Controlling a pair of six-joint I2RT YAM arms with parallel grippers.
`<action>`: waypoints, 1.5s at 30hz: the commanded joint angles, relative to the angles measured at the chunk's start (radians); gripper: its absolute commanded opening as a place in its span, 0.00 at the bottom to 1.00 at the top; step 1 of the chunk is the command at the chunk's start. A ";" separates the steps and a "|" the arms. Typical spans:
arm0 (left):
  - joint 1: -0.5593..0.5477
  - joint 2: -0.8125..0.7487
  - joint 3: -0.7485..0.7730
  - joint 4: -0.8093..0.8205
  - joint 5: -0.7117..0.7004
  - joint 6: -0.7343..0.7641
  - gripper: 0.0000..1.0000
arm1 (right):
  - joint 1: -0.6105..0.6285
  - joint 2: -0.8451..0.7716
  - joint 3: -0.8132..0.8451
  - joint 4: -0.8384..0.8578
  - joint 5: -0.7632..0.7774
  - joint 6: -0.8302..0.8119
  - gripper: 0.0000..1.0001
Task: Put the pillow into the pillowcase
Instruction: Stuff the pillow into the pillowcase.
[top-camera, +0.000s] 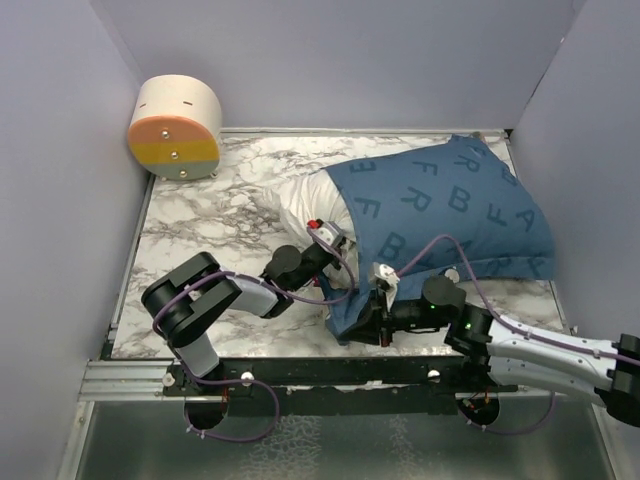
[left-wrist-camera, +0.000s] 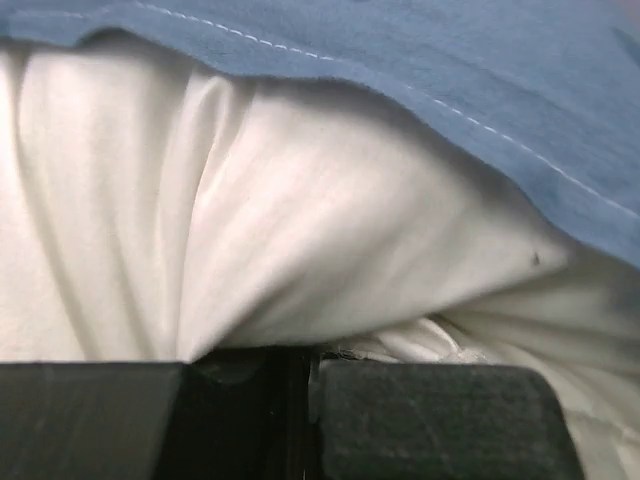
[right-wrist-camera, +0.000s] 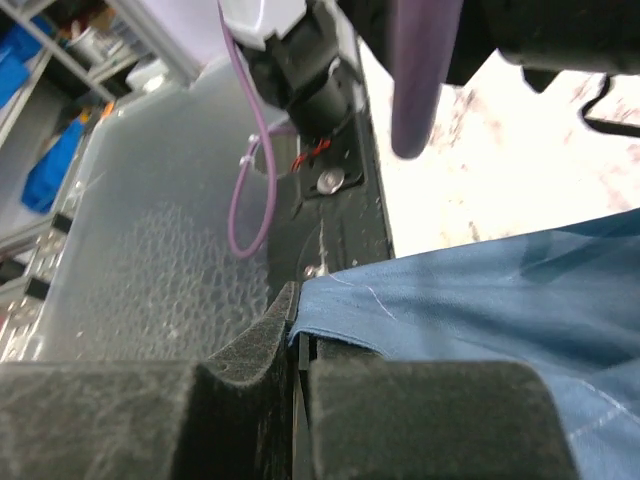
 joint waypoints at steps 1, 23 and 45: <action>0.106 -0.045 -0.040 0.139 0.162 -0.164 0.00 | 0.040 -0.234 -0.011 -0.067 0.104 -0.026 0.01; 0.090 -0.086 -0.140 -0.164 0.314 -0.311 0.82 | 0.040 -0.237 -0.058 -0.185 0.239 -0.042 0.47; 0.180 -0.926 -0.006 -1.364 0.163 -0.440 0.99 | 0.038 0.072 0.718 -0.705 0.930 -0.317 0.84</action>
